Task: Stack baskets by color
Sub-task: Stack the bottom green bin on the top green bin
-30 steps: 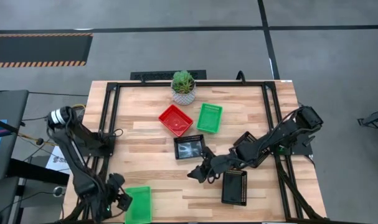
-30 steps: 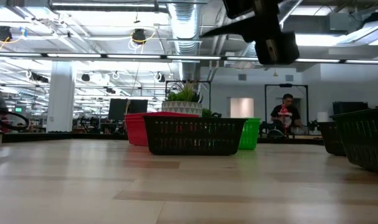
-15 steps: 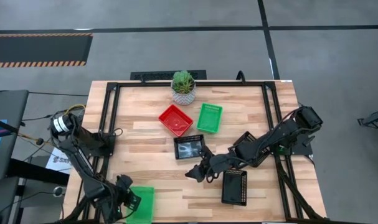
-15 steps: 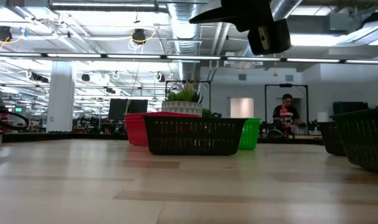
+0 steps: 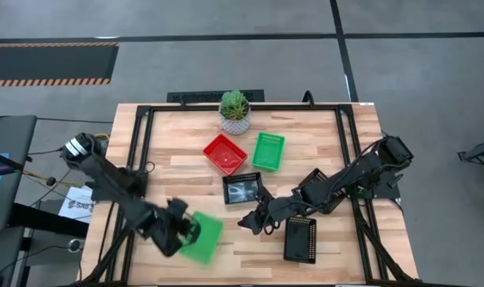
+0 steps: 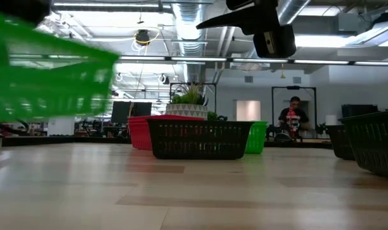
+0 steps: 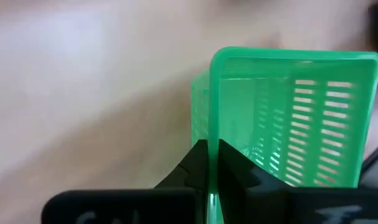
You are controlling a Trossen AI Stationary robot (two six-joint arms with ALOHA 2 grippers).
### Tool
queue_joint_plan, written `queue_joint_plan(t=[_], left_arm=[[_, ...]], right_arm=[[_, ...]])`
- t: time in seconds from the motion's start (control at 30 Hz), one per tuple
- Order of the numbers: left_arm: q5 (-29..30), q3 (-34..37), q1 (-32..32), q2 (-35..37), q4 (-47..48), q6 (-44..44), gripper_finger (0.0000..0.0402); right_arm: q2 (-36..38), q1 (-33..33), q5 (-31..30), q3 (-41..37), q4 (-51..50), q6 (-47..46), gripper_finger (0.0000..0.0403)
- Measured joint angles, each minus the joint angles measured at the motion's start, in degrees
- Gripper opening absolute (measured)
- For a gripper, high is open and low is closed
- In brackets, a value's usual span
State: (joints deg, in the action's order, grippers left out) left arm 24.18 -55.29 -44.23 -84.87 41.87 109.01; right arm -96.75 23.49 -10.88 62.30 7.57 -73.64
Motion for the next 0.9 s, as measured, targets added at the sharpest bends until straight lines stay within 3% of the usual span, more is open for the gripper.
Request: queue_joint_plan(t=[0.33, 0.63, 0.9], left_arm=[[12.7, -0.1, 13.2, 12.9, 8.1, -8.4, 0.0], [16.8, -2.7, 22.4, 17.8, 12.3, -20.5, 0.0], [27.4, -12.1, 28.2, 17.8, 21.8, -28.5, 0.0]], right_arm=[[0.0, -4.1, -4.8, 4.2, -4.1, 5.4, 0.0185], [0.0, -11.2, -5.0, 19.3, -26.2, 21.1, 0.0148], [0.1, -14.3, -17.9, 31.6, -44.1, 25.3, 0.0125]])
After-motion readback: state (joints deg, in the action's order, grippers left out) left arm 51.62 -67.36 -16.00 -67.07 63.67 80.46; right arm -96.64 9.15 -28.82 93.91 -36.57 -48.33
